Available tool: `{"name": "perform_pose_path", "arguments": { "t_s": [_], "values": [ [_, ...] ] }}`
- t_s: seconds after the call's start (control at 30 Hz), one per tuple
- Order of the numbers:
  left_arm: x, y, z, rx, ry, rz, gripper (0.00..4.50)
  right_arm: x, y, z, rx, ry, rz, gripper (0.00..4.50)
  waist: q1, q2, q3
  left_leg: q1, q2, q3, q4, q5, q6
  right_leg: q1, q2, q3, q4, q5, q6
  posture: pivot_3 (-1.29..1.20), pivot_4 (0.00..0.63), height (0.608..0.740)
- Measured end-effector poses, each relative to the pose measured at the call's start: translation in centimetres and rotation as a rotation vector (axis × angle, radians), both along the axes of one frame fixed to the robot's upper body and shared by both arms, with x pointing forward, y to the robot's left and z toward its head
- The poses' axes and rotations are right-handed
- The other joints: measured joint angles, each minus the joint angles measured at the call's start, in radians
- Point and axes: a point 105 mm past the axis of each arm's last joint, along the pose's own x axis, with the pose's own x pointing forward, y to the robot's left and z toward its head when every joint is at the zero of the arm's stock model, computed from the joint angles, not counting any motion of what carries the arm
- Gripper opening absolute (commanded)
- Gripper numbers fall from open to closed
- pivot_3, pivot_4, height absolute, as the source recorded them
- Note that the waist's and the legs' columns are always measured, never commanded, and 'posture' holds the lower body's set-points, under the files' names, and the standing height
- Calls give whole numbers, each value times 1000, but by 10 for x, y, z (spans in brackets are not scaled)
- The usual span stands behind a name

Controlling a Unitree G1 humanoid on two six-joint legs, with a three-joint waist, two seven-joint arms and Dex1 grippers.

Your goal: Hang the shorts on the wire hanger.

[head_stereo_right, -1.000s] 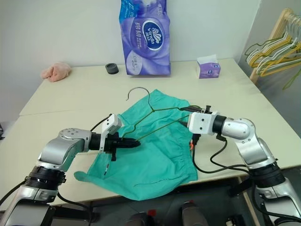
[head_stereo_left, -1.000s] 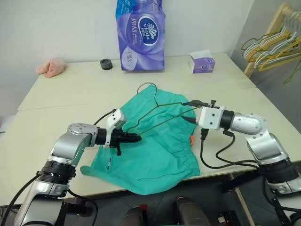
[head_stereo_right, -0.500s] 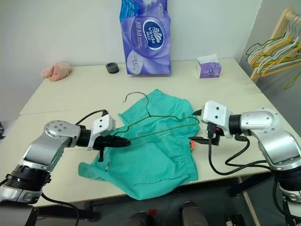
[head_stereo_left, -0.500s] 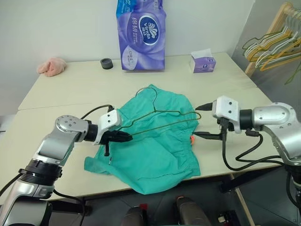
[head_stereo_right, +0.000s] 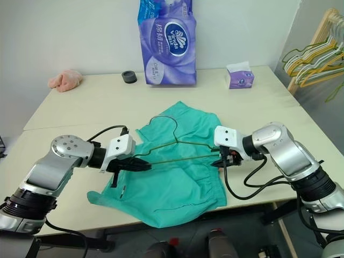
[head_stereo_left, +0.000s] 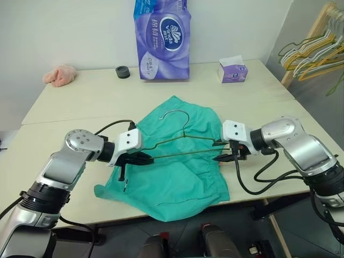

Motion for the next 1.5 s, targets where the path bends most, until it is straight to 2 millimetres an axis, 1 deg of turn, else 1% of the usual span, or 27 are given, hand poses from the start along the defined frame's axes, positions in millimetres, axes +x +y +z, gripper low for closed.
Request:
{"name": "perform_pose_path", "arguments": {
  "t_s": [0.07, 0.13, 0.17, 0.37, 0.43, 0.47, 0.53, 0.6, 0.7, 0.77, 0.9, 0.93, 0.97, 1.03, 1.07, 1.13, 1.2, 1.3, 1.4, 1.5],
  "values": [
    [-2, 0, -1, 5, 3, -6, 0, 0, -1, -1, -7, 14, -8, 646, 3, 0, 0, 0, 0, 0, 0, 0, 0, 0, 0, 0, 0, 0, 0, -136, 113, 740],
    [-4, 0, -2, 8, 2, -10, 0, -2, -1, -3, -16, 33, -8, 40, 6, 0, 0, 0, 0, 0, 0, 0, 0, 0, 0, 0, 0, 0, 0, -141, 113, 740],
    [-3, 2, -2, 19, 1, -4, 0, -7, 1, -3, -24, 45, 10, 40, 6, 0, 0, 0, 0, 0, 0, 0, 0, 0, 0, 0, 0, 0, 0, -142, 113, 740],
    [-4, 2, -2, 16, 19, -2, 0, -12, 2, -4, -27, 82, -10, 40, 7, 0, 0, 0, 0, 0, 0, 0, 0, 0, 0, 0, 0, 0, 0, -149, 113, 740],
    [-3, 0, -4, 0, 23, 8, 529, -12, -1, -5, -19, 102, -38, 0, 7, 0, 0, 0, 0, 0, 0, 0, 0, 0, 0, 0, 0, 0, 0, -148, 112, 740],
    [-2, -2, -4, -11, 22, 8, 698, -14, 0, -6, -11, 116, -37, 0, 7, 0, 0, 0, 0, 0, 0, 0, 0, 0, 0, 0, 0, 0, 0, -149, 112, 740],
    [1, -8, 0, -48, -1, 12, 1336, -20, 3, -8, 16, 146, -38, 0, 7, 0, 0, 0, 0, 0, 0, 0, 0, 0, 0, 0, 0, 0, 0, -149, 111, 740],
    [8, -9, 5, -95, -34, 44, 1919, -22, 0, -9, 48, 176, -70, 0, 9, 0, 0, 0, 0, -1, 1, 0, 0, 0, 0, 0, 0, 0, 0, -151, 111, 740],
    [22, -10, 15, -223, -107, 124, 1919, -24, -7, -10, 86, 204, -131, 0, 13, 0, 0, 0, 0, -1, 1, 0, 0, 0, -1, 0, 0, 0, 0, -155, 111, 740],
    [28, -10, 20, -293, -131, 163, 1919, -25, -11, -8, 119, 206, -164, 0, 14, 0, 0, 0, 0, -1, 1, 0, 0, 0, -1, 0, 0, 0, 0, -155, 109, 740],
    [39, -8, 20, -365, -173, 217, 1919, -30, -17, -3, 186, 202, -231, 0, 16, 0, 0, -1, 0, -1, 1, 0, 0, 0, -1, 1, 0, 0, 0, -165, 108, 740],
    [44, -2, 21, -372, -193, 263, 1919, -33, -21, -6, 189, 220, -254, 0, 16, -1, 0, 0, 0, -1, 1, 0, 0, 0, -1, 1, 0, 0, 0, -169, 108, 740],
    [51, 14, 23, -381, -211, 342, 1919, -36, -29, -10, 195, 249, -297, 0, 16, -1, 0, -1, 0, -2, 1, 0, 0, 0, -1, 1, 0, 0, 0, -172, 108, 740],
    [55, 42, 29, -379, -232, 438, 1919, -41, -53, -22, 196, 308, -429, 0, 15, -1, 1, -1, 1, -1, 1, 0, 0, 0, -1, 0, 0, 0, 0, -188, 112, 740],
    [52, 46, 31, -379, -229, 434, 1919, -44, -60, -25, 213, 332, -471, 0, 15, -1, 1, -1, 0, -1, 0, 0, 0, 0, -1, 0, 0, 0, 0, -201, 114, 740],
    [43, 40, 26, -378, -184, 368, 1919, -55, -75, -26, 248, 370, -549, 0, 16, -1, 1, -1, 0, 0, 0, 0, 0, 1, -1, 0, -1, 0, 0, -213, 117, 740],
    [32, 31, 13, -367, -105, 298, 1919, -67, -88, -29, 272, 404, -618, 0, 18, -1, 1, -1, 0, 1, 1, 0, -1, 1, -1, 0, -2, 0, 0, -230, 121, 740],
    [22, 19, 1, -344, -36, 222, 1919, -89, -110, -42, 287, 482, -742, 0, 26, -2, 1, -1, 0, 0, 1, 0, 0, 2, -1, 0, -2, -2, 4, -251, 127, 740],
    [20, 12, 1, -338, -18, 169, 1919, -112, -132, -54, 302, 546, -871, 0, 23, -2, 1, 0, 0, 2, 1, 0, 0, 2, 0, 1, -2, -3, 5, -263, 130, 740],
    [19, 5, 4, -337, -18, 126, 1919, -130, -143, -57, 353, 596, -953, 0, 15, -2, 2, 0, 1, 3, 0, 0, 0, 2, 1, 1, -2, -3, 5, -271, 132, 740]
  ]
}}
